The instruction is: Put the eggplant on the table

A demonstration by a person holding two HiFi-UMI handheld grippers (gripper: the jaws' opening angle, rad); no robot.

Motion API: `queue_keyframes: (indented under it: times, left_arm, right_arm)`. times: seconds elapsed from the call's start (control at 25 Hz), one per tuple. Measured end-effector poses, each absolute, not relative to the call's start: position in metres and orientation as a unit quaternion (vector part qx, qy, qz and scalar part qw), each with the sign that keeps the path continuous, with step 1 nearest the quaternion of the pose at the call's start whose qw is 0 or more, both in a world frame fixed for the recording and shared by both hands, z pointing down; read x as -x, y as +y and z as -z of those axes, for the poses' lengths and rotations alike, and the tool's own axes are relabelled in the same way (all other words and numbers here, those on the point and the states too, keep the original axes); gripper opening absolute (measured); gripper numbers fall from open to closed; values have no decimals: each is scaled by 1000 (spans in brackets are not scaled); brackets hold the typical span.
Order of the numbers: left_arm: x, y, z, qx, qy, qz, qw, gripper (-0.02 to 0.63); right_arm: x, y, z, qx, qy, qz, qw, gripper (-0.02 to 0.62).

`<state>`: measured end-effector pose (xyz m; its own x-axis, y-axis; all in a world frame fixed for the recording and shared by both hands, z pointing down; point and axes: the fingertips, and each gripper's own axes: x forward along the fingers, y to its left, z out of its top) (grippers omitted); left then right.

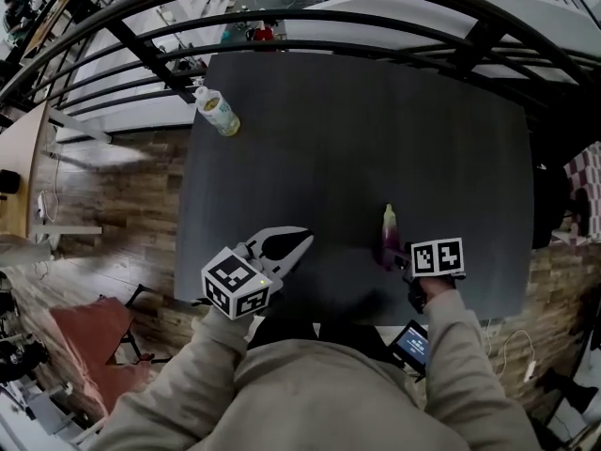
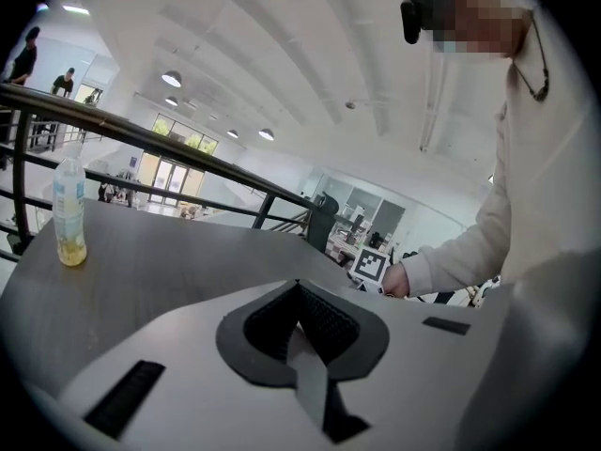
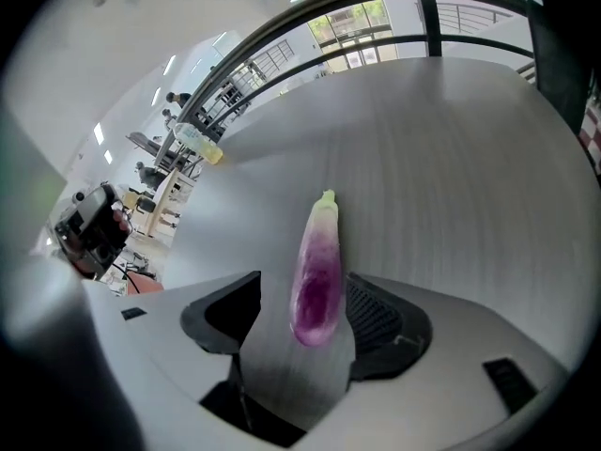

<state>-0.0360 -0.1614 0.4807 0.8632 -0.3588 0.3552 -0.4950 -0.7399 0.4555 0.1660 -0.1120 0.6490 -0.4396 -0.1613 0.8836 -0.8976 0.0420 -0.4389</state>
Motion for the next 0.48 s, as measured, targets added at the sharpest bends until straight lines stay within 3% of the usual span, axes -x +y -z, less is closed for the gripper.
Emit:
queue_keyframes:
  times: [0.32,0.48]
  left_arm:
    - [11,-170,-423,-946,-192,-99,241,6]
    - [3,-170,-389,-955,-178,-74,226,6]
  right_arm:
    - [-150,-137,-549,-374,-734,-528,207,256]
    - [-136,-149,-475,-348,-796,-478,129,96]
